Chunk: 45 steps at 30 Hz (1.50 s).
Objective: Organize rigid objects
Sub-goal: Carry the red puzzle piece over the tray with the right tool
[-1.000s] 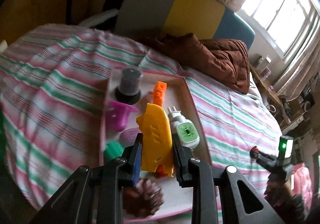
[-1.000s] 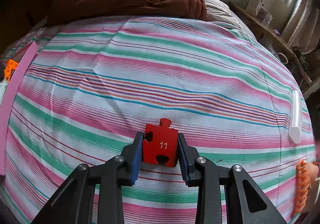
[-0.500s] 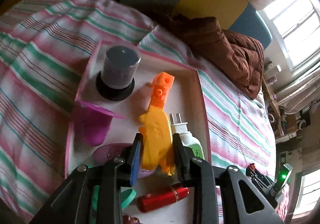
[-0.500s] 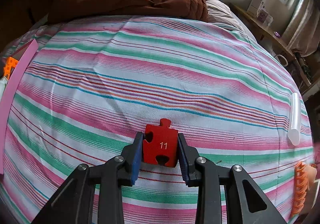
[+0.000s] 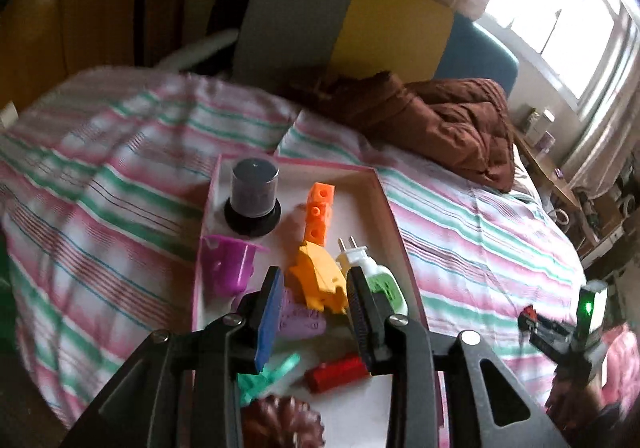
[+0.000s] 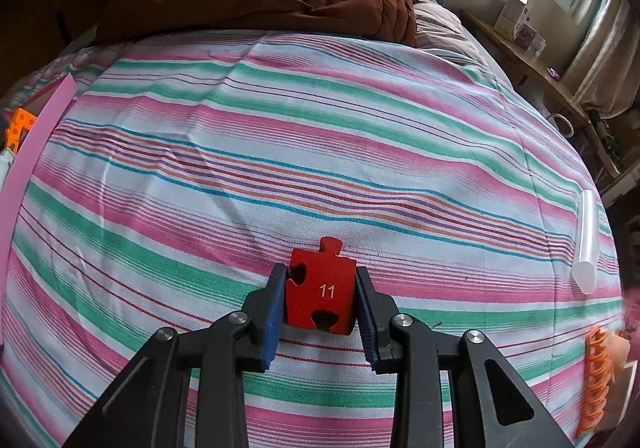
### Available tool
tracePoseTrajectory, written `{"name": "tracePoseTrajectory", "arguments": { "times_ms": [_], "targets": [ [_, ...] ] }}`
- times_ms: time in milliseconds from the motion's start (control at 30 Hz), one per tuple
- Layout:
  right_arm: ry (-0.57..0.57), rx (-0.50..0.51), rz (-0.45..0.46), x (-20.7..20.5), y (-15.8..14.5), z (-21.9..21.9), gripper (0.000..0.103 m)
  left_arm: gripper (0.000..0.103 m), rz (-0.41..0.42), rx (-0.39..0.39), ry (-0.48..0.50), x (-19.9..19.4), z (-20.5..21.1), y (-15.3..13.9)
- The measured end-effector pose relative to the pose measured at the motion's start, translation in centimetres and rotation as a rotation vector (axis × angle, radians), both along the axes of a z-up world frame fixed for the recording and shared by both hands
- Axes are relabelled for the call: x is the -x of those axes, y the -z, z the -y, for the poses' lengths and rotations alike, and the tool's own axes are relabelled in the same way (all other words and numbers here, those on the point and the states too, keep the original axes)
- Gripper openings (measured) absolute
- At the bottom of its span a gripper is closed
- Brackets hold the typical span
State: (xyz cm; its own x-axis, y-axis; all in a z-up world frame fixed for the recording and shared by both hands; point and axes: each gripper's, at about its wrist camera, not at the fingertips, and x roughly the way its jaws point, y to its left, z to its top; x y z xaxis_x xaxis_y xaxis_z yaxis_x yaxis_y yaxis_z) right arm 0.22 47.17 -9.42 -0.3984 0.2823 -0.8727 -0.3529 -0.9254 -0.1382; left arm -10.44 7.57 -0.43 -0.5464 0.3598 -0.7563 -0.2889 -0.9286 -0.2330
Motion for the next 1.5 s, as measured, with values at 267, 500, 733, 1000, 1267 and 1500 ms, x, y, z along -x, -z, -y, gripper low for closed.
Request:
{"name": "tracePoseTrajectory", "arguments": {
  "times_ms": [267,500,733,1000,1267,1500],
  "targets": [
    [-0.005,-0.018,0.005,0.1,0.0,0.2,0.033,0.033,-0.135,0.085,0.001,-5.0,0.8,-1.8],
    [-0.008,-0.03,0.004,0.3,0.0,0.4,0.033,0.033,-0.187,0.146,-0.004,-7.0,1.5,-2.2],
    [-0.006,-0.035,0.006,0.3,0.1,0.7,0.033,0.033,-0.195,0.173,-0.004,-7.7,1.9,-2.1],
    [0.036,0.025,0.055,0.3,-0.4,0.9,0.033,0.033,-0.19,0.179,-0.013,-8.0,2.7,-1.8],
    [0.0,0.15,0.057,-0.1,-0.8,4.0,0.033,0.033,-0.177,0.171,-0.021,-8.1,3.4,-1.4],
    [-0.115,0.198,0.041,0.4,-1.8,9.0,0.033,0.033,-0.171,0.166,-0.038,-8.0,4.1,-1.3]
  ]
}}
